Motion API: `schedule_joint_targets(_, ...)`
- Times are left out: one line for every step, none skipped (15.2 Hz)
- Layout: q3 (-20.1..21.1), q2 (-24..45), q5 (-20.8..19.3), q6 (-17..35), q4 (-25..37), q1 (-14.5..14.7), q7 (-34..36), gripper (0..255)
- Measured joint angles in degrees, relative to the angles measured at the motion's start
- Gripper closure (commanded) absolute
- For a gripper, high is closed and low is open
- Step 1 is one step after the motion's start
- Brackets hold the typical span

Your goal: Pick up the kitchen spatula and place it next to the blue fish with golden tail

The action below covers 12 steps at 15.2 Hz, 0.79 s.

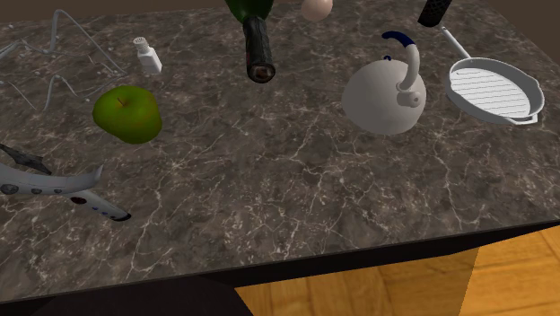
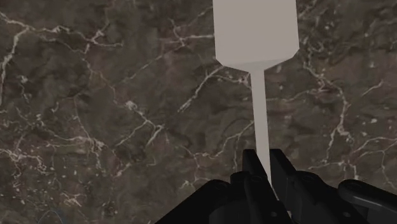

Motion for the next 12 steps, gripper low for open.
schedule_joint_targets(-0.20,0.36,-0.32,0.55,-0.30,0.17,0.25,255)
schedule_joint_targets(-0.35,0.63,-0.59,1.15,-0.73,0.28,0.51,255)
schedule_joint_targets(-0.45,0.75,-0.75,1.73,-1.25,0.24,0.65,255)
schedule_joint_targets(-0.72,1.22,-1.16,2.35,-1.52,0.40,0.85,255)
schedule_joint_targets(-0.85,1.37,-1.38,3.07,-2.17,0.40,1.11,255)
schedule_joint_targets(-1.02,1.60,-1.63,3.70,-2.65,0.35,1.21,255)
schedule_joint_targets(-1.27,2.01,-1.99,4.25,-2.89,0.55,1.47,255)
schedule_joint_targets(-1.42,2.19,-2.22,4.83,-3.35,0.53,1.62,255)
schedule_joint_targets(-1.63,2.55,-2.56,5.38,-3.64,0.72,1.90,255)
schedule_joint_targets(-1.85,2.89,-2.88,5.85,-3.88,0.88,2.12,255)
schedule_joint_targets(-2.15,3.39,-3.29,6.40,-4.04,1.07,2.32,255)
schedule_joint_targets(-2.35,3.62,-3.59,7.11,-4.59,1.09,2.56,255)
